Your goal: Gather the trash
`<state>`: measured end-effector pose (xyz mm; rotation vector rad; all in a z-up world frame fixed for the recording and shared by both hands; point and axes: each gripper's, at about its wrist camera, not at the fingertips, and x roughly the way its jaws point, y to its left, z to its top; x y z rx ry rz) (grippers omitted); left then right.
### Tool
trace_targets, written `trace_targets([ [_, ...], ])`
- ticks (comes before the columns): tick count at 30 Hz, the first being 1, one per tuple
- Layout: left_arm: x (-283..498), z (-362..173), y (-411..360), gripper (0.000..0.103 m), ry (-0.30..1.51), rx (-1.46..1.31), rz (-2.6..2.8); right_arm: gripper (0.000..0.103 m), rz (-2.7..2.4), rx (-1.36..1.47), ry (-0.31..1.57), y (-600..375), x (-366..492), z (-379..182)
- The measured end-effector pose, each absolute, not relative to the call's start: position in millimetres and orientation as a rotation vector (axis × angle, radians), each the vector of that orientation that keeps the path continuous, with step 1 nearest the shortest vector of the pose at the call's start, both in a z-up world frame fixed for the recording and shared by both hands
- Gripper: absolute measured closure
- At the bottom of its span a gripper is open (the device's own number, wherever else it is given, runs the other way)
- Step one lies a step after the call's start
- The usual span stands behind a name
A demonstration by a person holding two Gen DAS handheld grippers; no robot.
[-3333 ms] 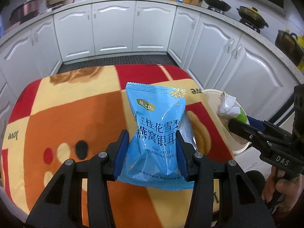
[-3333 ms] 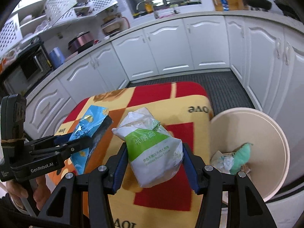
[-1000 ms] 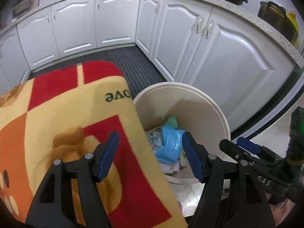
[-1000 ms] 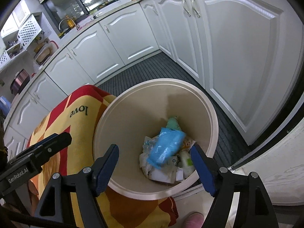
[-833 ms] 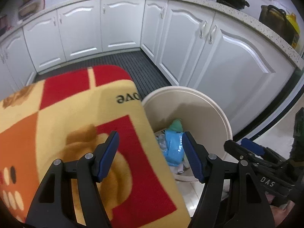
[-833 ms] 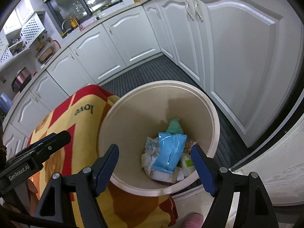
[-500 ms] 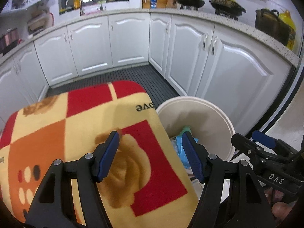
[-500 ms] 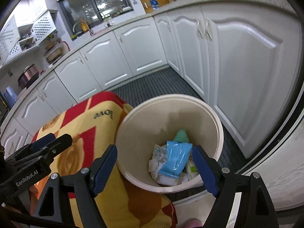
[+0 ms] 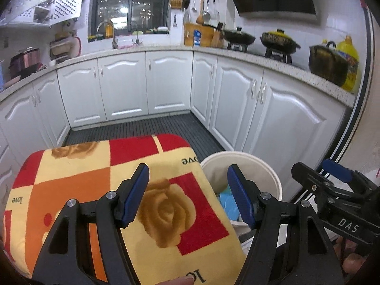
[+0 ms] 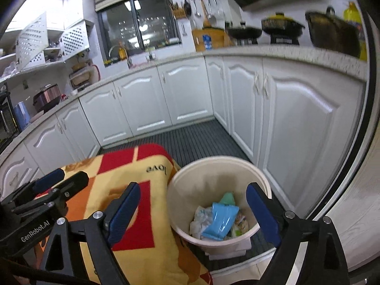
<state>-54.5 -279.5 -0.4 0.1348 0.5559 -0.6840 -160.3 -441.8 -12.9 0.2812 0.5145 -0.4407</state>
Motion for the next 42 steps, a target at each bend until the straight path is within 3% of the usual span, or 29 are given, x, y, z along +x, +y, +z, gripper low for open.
trace_targets([
  [26, -66.6, 27.0, -229.5, 0.035, 0.456, 0.054, -0.610, 0.001, -0.461, 0.148, 0.396, -381.3, -176.4, 29.7],
  [42, -68.1, 25.9, -227.5, 0.035, 0.452, 0.053, -0.595, 0.000, -0.462, 0.149, 0.396, -380.0, -176.4, 31.3],
])
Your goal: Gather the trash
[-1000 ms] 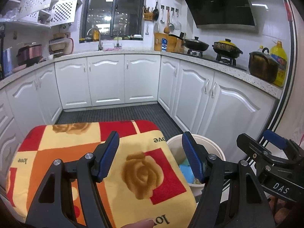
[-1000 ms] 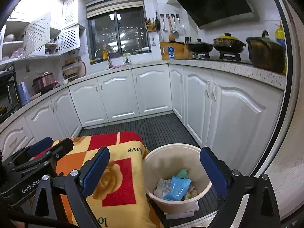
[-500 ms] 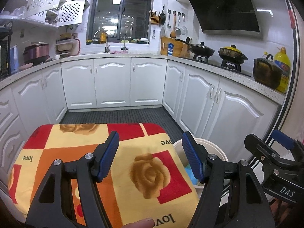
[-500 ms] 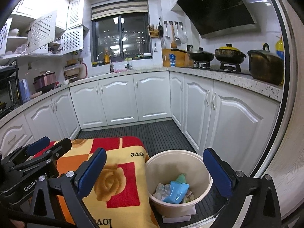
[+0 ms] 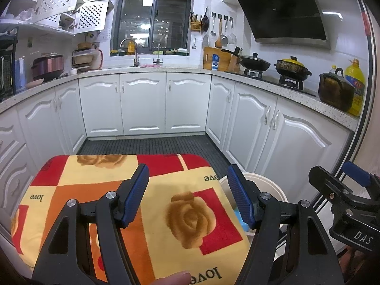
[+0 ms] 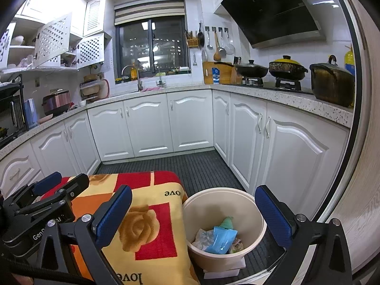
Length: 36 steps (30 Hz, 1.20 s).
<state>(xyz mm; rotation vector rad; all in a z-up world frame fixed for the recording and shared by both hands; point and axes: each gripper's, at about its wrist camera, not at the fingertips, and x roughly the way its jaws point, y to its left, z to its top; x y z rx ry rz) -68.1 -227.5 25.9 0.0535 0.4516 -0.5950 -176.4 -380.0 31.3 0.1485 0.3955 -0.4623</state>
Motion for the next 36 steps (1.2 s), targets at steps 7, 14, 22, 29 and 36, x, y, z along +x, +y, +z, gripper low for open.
trace_targets([
  [7, -67.3, 24.9, -227.6, 0.035, 0.452, 0.058, -0.592, 0.000, -0.463, 0.150, 0.398, -379.8, -176.2, 31.0],
  [14, -65.0, 22.0, -226.6, 0.035, 0.459, 0.061, -0.587, 0.000, -0.462, 0.151, 0.401, -380.4, -175.3, 30.7],
  [22, -64.0, 20.3, -226.9, 0.035, 0.456, 0.066, -0.584, 0.000, -0.462, 0.158, 0.408, -382.8, -173.5, 29.7],
  [29, -63.3, 18.8, -226.9, 0.035, 0.455, 0.086, -0.579, 0.000, -0.461, 0.166, 0.408, -385.9, -172.9, 27.5],
  [36, -61.1, 17.1, -225.4, 0.035, 0.459, 0.090, -0.575, 0.001, -0.460, 0.170, 0.410, -389.0, -172.2, 26.8],
])
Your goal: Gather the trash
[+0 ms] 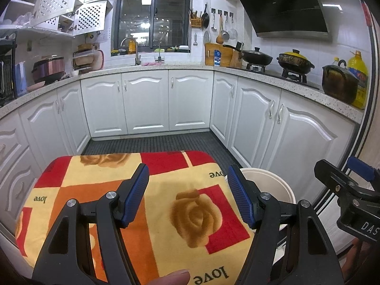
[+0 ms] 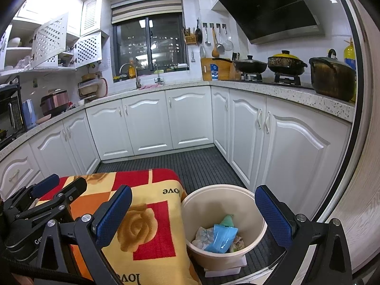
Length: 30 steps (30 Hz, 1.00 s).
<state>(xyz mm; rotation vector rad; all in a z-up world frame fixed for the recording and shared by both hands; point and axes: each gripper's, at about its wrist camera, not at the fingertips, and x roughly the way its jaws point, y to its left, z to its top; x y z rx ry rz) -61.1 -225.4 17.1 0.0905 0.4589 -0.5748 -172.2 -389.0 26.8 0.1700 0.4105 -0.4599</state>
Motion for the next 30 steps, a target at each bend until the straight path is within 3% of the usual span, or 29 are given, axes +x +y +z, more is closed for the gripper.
trace_targets([
  [30, -58.2, 10.8, -228.8, 0.035, 0.470, 0.113, -0.570, 0.000, -0.459, 0.189, 0.429, -395.4, -169.6, 19.5],
])
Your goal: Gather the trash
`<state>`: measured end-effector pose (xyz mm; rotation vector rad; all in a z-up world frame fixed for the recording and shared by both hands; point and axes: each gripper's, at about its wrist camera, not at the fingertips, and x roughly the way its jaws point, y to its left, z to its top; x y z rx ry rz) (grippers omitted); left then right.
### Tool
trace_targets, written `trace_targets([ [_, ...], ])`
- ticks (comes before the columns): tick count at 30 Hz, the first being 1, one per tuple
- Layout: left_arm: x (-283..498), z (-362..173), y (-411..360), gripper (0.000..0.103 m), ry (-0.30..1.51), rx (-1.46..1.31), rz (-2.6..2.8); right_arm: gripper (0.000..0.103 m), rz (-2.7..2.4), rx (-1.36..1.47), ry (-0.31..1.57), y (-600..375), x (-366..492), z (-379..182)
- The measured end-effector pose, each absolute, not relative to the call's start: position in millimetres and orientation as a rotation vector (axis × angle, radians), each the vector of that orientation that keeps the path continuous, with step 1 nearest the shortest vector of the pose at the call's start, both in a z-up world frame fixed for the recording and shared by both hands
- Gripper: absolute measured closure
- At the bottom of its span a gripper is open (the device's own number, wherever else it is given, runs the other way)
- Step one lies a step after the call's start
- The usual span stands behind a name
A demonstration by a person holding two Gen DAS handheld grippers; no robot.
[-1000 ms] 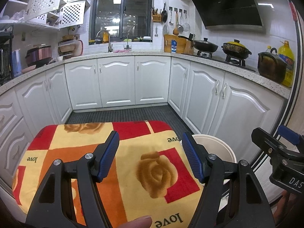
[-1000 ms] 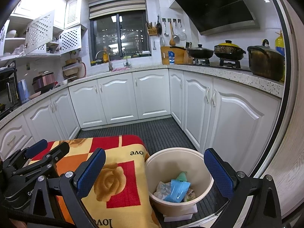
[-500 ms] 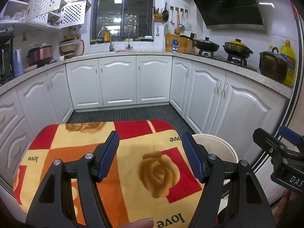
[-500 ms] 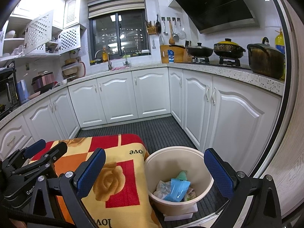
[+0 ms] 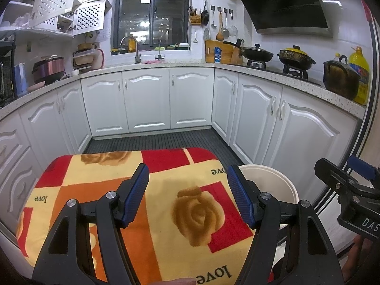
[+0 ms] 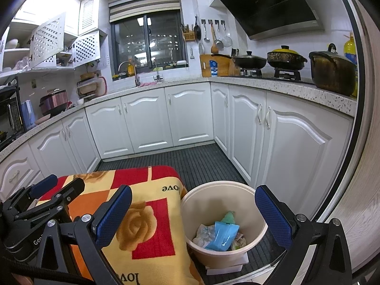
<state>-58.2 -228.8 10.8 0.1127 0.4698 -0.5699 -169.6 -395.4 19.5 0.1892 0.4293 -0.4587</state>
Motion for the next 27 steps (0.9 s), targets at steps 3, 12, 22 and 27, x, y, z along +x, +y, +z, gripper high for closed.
trace_targets([
  [3, -58.1, 10.4, -230.1, 0.035, 0.470, 0.116, -0.569, 0.000, -0.461, 0.191, 0.430, -395.4, -168.1, 19.1],
  [12, -58.0, 9.6, -230.9, 0.035, 0.472, 0.122, -0.571, 0.000, -0.457, 0.196, 0.439, -396.2, -166.5, 15.6],
  [22, -55.6, 4.0, -233.9, 0.035, 0.476, 0.126, -0.600, 0.000, -0.459, 0.200, 0.451, -400.5, -165.2, 12.6],
  [27, -45.5, -3.4, -227.8, 0.035, 0.505, 0.118, -0.597, 0.000, -0.457, 0.211, 0.473, -403.5, -159.8, 6.9],
])
